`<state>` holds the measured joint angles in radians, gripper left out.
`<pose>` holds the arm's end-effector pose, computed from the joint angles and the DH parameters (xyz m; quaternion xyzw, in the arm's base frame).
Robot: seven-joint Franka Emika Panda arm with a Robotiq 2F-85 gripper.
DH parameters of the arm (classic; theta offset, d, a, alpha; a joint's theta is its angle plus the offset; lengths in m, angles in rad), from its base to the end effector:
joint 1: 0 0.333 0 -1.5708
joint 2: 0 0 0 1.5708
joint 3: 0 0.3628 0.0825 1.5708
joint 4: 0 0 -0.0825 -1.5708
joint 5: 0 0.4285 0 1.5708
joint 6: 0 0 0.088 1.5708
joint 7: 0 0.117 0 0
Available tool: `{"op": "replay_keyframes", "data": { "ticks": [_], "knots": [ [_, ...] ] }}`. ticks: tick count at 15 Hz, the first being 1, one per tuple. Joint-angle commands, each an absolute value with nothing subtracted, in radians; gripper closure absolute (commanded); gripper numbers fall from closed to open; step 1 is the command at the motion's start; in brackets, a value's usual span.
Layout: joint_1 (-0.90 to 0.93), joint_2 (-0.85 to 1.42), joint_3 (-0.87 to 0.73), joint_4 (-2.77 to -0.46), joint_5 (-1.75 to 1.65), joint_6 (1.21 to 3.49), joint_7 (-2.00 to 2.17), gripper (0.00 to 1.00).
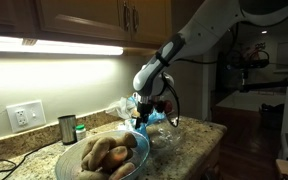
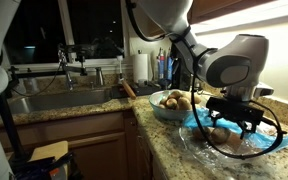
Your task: Remove a potatoe from the bag and put it in the bowl
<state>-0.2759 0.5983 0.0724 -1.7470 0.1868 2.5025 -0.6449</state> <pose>0.7253 -0.1557 0.2448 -0.9836 -0.1407 -0.1043 0.0419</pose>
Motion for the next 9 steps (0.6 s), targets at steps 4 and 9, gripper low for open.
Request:
{"op": "replay_keyframes", "data": {
  "ticks": [4,9],
  "knots": [
    [-0.274,0.629,0.067,-1.697,0.164,2.459,-0.619,0.00],
    [-0.274,0.628,0.066,-1.695,0.164,2.459,-0.618,0.26]
  ]
}}
